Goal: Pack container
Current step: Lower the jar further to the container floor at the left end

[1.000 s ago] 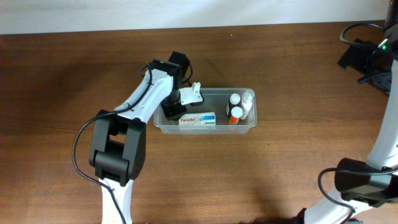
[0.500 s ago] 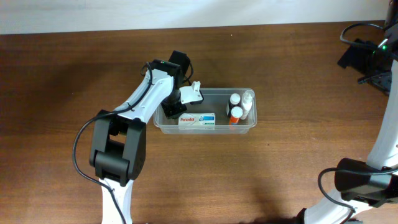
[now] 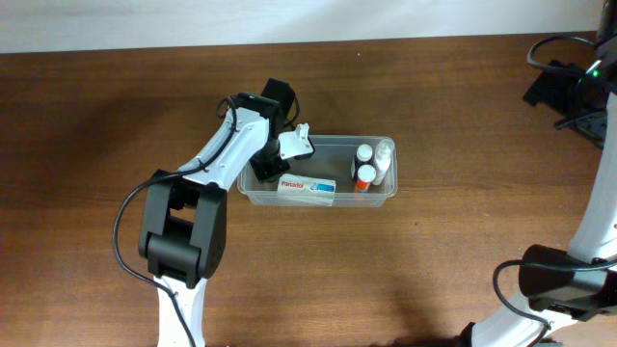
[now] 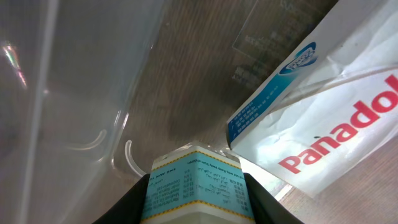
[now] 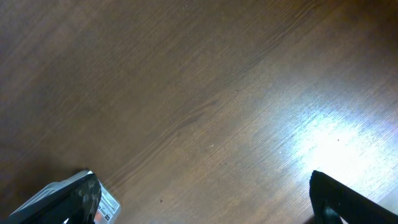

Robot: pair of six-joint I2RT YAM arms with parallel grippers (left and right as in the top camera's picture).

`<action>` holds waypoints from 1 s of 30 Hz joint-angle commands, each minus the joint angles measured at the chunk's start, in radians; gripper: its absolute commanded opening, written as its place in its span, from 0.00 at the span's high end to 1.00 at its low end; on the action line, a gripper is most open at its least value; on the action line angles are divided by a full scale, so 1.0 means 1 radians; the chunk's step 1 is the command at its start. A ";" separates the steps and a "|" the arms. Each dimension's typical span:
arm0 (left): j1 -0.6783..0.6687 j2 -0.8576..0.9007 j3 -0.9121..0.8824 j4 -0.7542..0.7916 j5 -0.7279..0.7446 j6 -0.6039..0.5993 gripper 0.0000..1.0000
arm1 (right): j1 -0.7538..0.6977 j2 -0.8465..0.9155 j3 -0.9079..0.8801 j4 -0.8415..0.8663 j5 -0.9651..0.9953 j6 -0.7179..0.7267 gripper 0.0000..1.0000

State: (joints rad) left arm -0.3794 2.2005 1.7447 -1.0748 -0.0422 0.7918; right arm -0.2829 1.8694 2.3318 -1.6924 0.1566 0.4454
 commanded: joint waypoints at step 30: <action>-0.007 0.010 -0.009 -0.044 0.092 -0.020 0.69 | -0.006 0.003 0.001 -0.005 0.005 0.008 0.02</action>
State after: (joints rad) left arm -0.3817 2.2005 1.7447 -1.1141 0.0151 0.7811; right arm -0.2829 1.8694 2.3318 -1.6924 0.1566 0.4458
